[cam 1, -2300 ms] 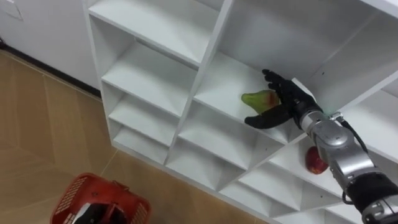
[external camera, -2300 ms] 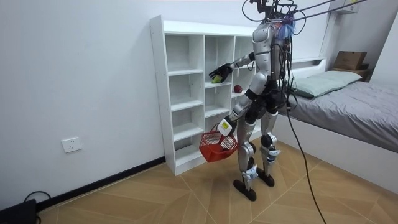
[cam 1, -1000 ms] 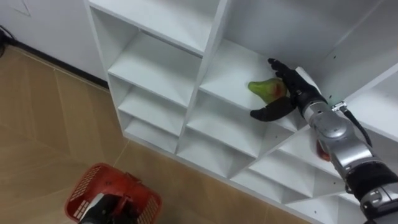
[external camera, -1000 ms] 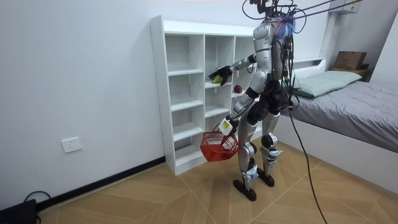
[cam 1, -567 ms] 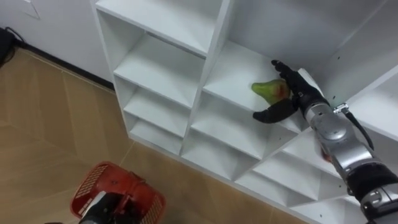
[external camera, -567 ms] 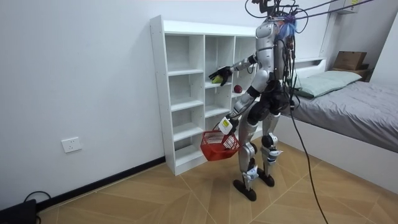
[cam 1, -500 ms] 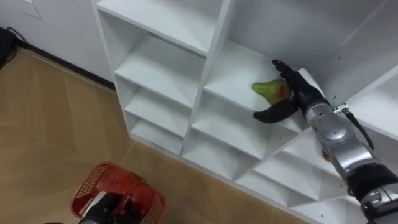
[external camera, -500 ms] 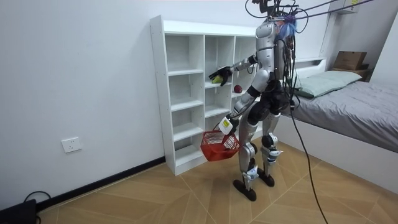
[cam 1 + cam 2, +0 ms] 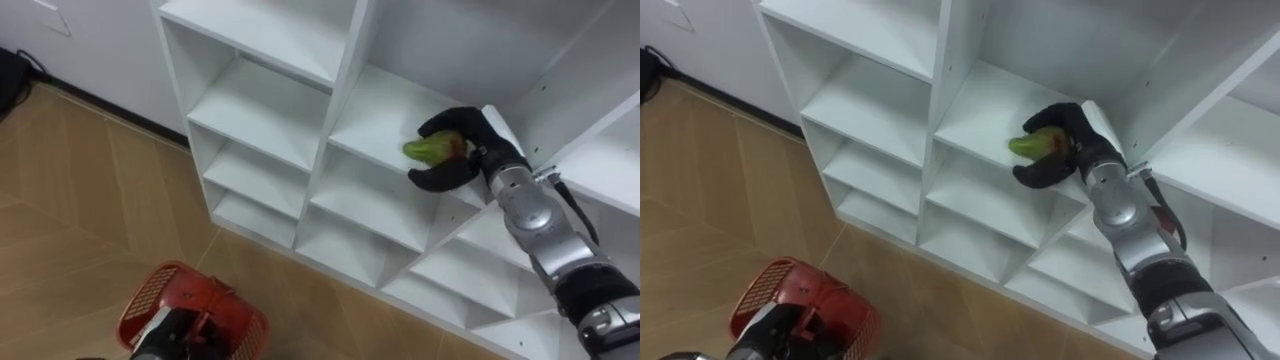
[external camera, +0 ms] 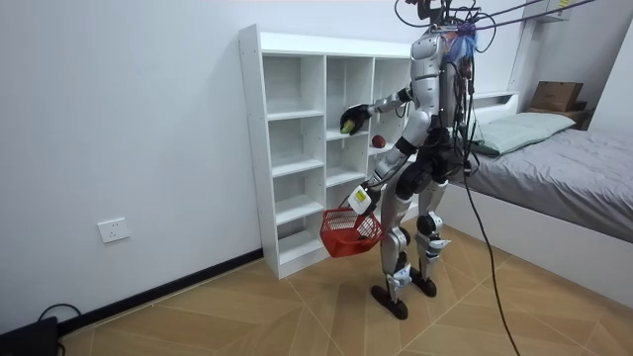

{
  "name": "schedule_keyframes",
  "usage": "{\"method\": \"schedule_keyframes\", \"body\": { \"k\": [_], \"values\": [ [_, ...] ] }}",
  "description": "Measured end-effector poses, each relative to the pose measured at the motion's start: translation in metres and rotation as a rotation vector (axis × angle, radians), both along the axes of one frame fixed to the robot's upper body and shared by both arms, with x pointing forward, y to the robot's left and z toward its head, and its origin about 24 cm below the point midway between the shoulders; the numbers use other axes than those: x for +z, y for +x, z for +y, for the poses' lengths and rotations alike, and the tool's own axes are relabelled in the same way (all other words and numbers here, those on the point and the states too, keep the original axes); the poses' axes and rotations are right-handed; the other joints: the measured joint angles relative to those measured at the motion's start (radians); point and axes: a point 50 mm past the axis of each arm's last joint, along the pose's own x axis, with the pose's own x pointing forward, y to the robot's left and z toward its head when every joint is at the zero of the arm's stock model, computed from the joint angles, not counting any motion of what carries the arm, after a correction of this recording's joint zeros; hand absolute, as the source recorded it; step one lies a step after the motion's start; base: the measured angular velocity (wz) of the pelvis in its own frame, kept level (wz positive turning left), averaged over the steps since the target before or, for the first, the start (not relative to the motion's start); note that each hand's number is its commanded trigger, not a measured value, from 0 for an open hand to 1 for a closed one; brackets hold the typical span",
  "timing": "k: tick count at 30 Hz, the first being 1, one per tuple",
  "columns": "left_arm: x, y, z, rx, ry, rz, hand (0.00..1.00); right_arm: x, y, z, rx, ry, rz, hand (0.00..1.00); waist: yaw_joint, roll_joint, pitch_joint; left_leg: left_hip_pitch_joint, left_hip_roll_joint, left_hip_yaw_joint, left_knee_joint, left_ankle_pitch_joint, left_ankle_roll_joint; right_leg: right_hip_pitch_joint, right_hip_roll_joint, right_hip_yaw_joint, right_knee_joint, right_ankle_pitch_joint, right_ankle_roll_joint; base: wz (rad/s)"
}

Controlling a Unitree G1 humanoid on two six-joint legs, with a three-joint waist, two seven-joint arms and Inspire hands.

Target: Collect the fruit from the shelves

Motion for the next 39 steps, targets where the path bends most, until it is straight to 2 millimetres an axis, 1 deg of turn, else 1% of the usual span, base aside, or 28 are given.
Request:
{"method": "schedule_keyframes", "body": {
  "k": [2,8,11,14,15,17,18,20,21,27,32,33,35,38,39],
  "values": [
    [0.0,0.0,0.0,0.002,0.003,0.0,1.0,0.0,0.0,-0.001,-0.012,-0.004,-0.008,1.0,0.002,-0.001,-0.0003,0.001,-0.001,0.002,-0.007,0.008,0.006,-0.001,-0.002,0.0,-0.002,0.001,0.0,0.0],
    [0.0,0.0,0.0,0.013,0.014,-0.007,1.0,0.004,0.004,-0.004,-0.038,-0.01,-0.018,1.0,0.004,-0.007,0.0002,0.002,-0.002,0.006,-0.023,0.011,0.007,-0.005,-0.004,0.0,-0.007,0.0,0.002,0.0],
    [0.0,0.0,0.0,0.015,0.018,-0.014,1.0,0.005,0.005,-0.004,-0.043,-0.009,-0.023,1.0,0.003,-0.012,0.0037,0.003,-0.002,0.007,-0.03,0.011,0.007,-0.002,-0.003,-0.001,-0.019,0.0,0.003,0.0],
    [0.001,0.002,-0.001,0.022,0.015,-0.026,1.0,0.007,0.006,-0.002,-0.042,-0.007,-0.035,1.0,-0.002,-0.017,0.0096,0.003,-0.002,0.006,-0.034,0.011,0.008,-0.002,-0.003,-0.006,-0.02,0.0,0.003,0.0],
    [0.001,0.003,-0.001,0.028,0.009,-0.03,1.0,0.007,0.006,-0.002,-0.043,-0.001,-0.038,1.0,-0.005,-0.016,0.0122,0.002,-0.002,0.006,-0.034,0.01,0.008,-0.002,-0.003,-0.007,-0.02,0.0,0.003,0.0],
    [0.001,0.003,-0.001,0.031,0.005,-0.035,1.0,0.007,0.006,-0.001,-0.042,0.004,-0.039,1.0,-0.009,-0.017,0.0118,0.002,-0.003,0.006,-0.034,0.01,0.008,-0.002,-0.004,-0.008,-0.02,0.001,0.004,0.0],
    [0.002,0.004,-0.001,0.033,0.002,-0.04,1.0,0.007,0.006,0.0,-0.042,0.007,-0.038,1.0,-0.01,-0.015,0.0134,0.002,-0.003,0.006,-0.033,0.01,0.009,-0.002,-0.005,-0.008,-0.02,0.001,0.004,0.0],
    [0.002,0.005,-0.001,0.032,0.002,-0.045,1.0,0.006,0.006,0.0,-0.037,0.008,-0.034,1.0,-0.011,-0.014,0.0138,0.002,-0.003,0.006,-0.032,0.01,0.009,-0.002,-0.005,-0.008,-0.02,0.002,0.005,0.0],
    [0.002,0.005,-0.001,0.031,0.002,-0.047,1.0,0.008,0.008,0.0,-0.035,0.01,-0.039,1.0,-0.011,-0.01,0.0166,0.001,-0.004,0.006,-0.031,0.01,0.009,-0.002,-0.005,-0.009,-0.02,0.003,0.005,0.0],
    [0.0,0.003,-0.002,0.03,-0.007,-0.033,1.0,0.01,0.009,0.001,-0.026,0.014,-0.039,1.0,-0.012,-0.003,0.0189,0.003,-0.004,0.004,-0.031,0.01,0.009,0.0,-0.004,-0.007,-0.02,0.003,0.005,0.0],
    [0.0,0.003,-0.003,0.027,-0.013,-0.031,1.0,0.008,0.008,0.004,-0.008,0.016,-0.027,1.0,-0.017,0.004,0.016,0.014,-0.003,0.006,-0.033,0.01,0.009,0.007,-0.004,-0.005,-0.019,0.003,0.005,-0.01],
    [-0.001,0.003,-0.004,0.027,-0.016,-0.029,1.0,0.008,0.008,0.005,0.001,0.016,-0.026,1.0,-0.017,0.008,0.0136,0.019,-0.002,0.009,-0.035,0.009,0.009,0.01,-0.004,-0.002,-0.019,0.003,0.005,-0.04],
    [-0.003,0.002,-0.006,0.03,-0.023,-0.021,1.0,0.008,0.007,0.009,0.012,0.024,-0.031,1.0,-0.02,0.017,0.0114,0.031,-0.002,0.012,-0.041,0.01,0.01,0.018,-0.005,-0.001,-0.019,0.003,0.005,-0.06],
    [-0.006,0.002,-0.012,0.035,-0.042,-0.007,1.0,0.005,0.0,0.015,0.037,0.045,-0.041,1.0,-0.02,0.03,0.0017,0.043,-0.001,0.019,-0.055,0.011,0.01,0.021,-0.006,0.0,-0.019,0.003,0.005,-0.07],
    [-0.007,0.002,-0.014,0.033,-0.049,-0.001,1.0,0.004,-0.003,0.018,0.048,0.053,-0.046,1.0,-0.021,0.034,-0.0001,0.048,0.0,0.024,-0.059,0.011,0.01,0.021,-0.006,0.001,-0.019,0.003,0.005,-0.1]
  ]
}}
